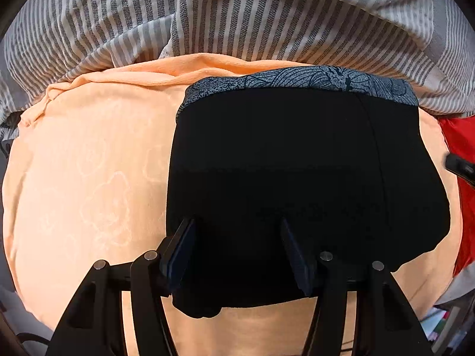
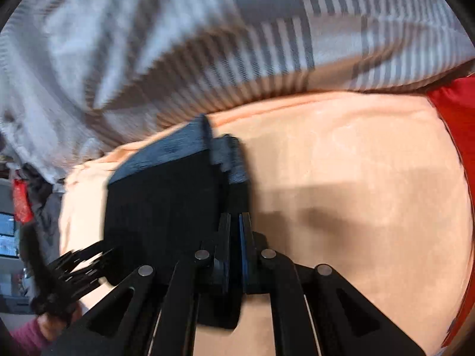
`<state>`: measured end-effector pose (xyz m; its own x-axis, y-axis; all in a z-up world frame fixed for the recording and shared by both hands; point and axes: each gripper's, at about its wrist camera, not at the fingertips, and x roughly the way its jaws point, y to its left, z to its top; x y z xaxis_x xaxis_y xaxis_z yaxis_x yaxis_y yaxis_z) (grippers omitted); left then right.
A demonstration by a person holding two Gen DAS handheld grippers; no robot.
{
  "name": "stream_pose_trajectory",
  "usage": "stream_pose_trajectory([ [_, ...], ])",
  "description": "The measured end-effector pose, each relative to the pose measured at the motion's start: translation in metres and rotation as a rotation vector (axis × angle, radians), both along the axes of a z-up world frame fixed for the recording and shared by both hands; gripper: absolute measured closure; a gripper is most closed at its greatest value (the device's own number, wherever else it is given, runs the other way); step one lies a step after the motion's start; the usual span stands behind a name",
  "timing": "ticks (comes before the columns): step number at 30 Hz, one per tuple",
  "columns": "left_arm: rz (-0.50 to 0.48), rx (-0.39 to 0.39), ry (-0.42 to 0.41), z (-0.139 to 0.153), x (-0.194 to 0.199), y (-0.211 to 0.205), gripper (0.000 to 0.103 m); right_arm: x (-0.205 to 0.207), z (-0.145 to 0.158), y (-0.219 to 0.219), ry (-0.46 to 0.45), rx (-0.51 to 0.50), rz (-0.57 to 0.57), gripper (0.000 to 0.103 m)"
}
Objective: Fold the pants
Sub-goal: 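Fold the trousers over onto themselves and open both grippers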
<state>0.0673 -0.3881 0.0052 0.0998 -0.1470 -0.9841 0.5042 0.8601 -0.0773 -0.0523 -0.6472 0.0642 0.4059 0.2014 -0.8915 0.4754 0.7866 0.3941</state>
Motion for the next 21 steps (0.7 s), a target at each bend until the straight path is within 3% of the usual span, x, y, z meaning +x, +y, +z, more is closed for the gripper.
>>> stream_pose_trajectory([
  [3,0.002,0.005,-0.006,0.000,-0.001,0.000,0.043,-0.012,0.008,0.028,-0.015,-0.012,0.068,0.096],
  [6,0.000,0.008,-0.006,0.000,-0.001,-0.001,0.043,-0.016,-0.014,0.048,0.073,-0.017,0.121,0.096],
  [8,-0.007,0.012,-0.003,0.000,-0.001,-0.001,0.043,-0.023,-0.033,0.048,0.131,0.007,0.094,0.097],
  [10,-0.019,0.018,-0.012,0.000,-0.003,-0.003,0.042,-0.030,-0.039,0.042,0.130,0.041,0.051,0.097],
  [21,-0.015,0.023,-0.011,0.000,-0.002,-0.003,0.042,-0.039,-0.041,0.042,0.172,0.019,0.056,0.096],
])
